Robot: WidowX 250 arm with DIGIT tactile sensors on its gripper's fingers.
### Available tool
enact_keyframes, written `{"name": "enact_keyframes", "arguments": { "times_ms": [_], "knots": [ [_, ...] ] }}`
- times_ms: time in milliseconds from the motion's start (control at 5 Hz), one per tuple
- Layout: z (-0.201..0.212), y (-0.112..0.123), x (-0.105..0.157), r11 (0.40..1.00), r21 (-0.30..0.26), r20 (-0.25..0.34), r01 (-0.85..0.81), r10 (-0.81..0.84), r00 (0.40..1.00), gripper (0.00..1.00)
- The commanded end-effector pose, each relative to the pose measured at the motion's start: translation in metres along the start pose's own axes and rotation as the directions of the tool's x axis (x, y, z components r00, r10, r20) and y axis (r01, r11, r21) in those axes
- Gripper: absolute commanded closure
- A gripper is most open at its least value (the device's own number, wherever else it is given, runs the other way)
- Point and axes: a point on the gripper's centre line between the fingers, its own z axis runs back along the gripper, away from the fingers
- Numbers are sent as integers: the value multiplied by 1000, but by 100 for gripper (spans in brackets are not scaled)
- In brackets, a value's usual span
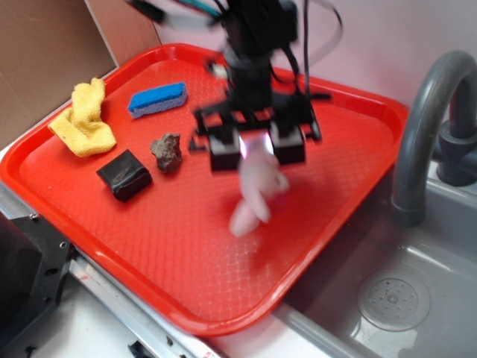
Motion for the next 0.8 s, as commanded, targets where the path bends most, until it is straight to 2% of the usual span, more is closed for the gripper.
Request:
{"name": "enact_keyframes", "arguments": {
  "times_ms": [0, 200, 400, 600],
  "knots": [
    [116, 25, 0, 849, -252, 116, 465, -451, 885, 100],
    [156, 44, -12, 833, -202, 206, 515, -478, 854, 100],
    [157, 48, -9, 893, -195, 158, 406, -380, 911, 100],
    [155, 52, 0, 939, -137, 134, 316, -299, 945, 100]
  ]
}}
